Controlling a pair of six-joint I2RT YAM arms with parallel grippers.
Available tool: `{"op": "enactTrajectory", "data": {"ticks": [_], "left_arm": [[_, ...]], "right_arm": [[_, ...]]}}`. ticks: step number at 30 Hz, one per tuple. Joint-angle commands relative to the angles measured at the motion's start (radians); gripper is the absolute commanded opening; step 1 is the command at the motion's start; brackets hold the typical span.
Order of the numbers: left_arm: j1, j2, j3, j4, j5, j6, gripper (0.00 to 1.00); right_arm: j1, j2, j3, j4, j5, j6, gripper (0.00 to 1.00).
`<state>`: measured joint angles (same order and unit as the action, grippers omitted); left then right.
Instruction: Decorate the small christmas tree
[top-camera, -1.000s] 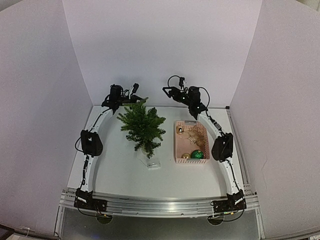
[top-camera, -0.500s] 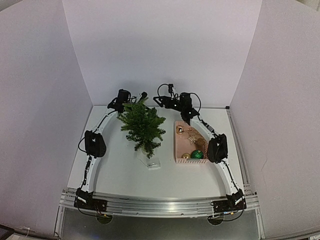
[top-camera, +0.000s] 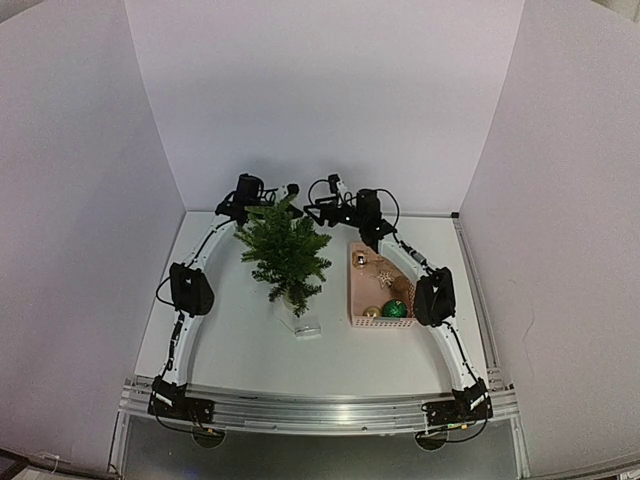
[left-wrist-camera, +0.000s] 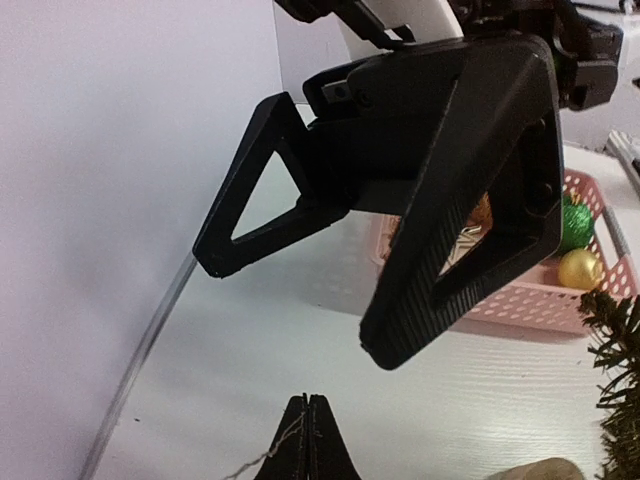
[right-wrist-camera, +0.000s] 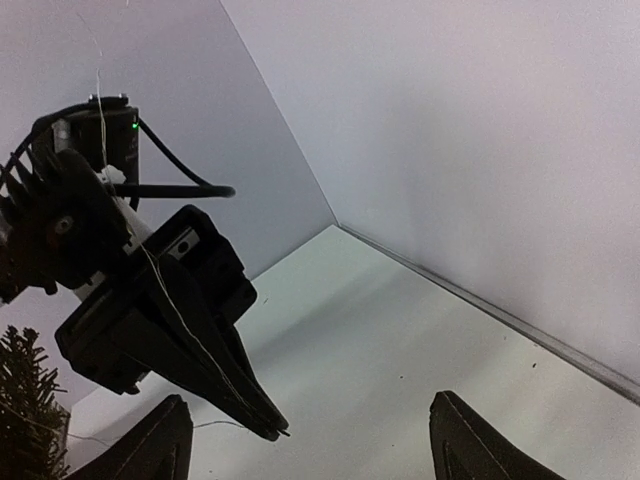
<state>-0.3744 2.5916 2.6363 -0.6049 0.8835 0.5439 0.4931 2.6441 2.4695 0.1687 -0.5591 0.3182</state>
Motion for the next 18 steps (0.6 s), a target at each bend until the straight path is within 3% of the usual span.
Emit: {"op": "enactTrajectory", "data": {"ticks": [1, 6, 13, 18], "left_arm": [[-0.013, -0.058, 0.064, -0.014, -0.059, 0.203, 0.00], [-0.022, -0.068, 0.062, 0.077, -0.093, 0.241, 0.00], [-0.029, -0.084, 0.093, 0.195, -0.074, 0.176, 0.00], [-0.034, -0.099, 0.112, 0.172, -0.008, 0.134, 0.00]], "right_arm": [[0.009, -0.115, 0.014, -0.016, -0.043, -0.202, 0.80], [0.010, -0.102, 0.065, -0.025, -0.038, -0.284, 0.78], [0.012, -0.129, 0.084, -0.011, -0.033, -0.406, 0.79], [0.012, -0.157, 0.089, -0.008, -0.047, -0.442, 0.79]]}}
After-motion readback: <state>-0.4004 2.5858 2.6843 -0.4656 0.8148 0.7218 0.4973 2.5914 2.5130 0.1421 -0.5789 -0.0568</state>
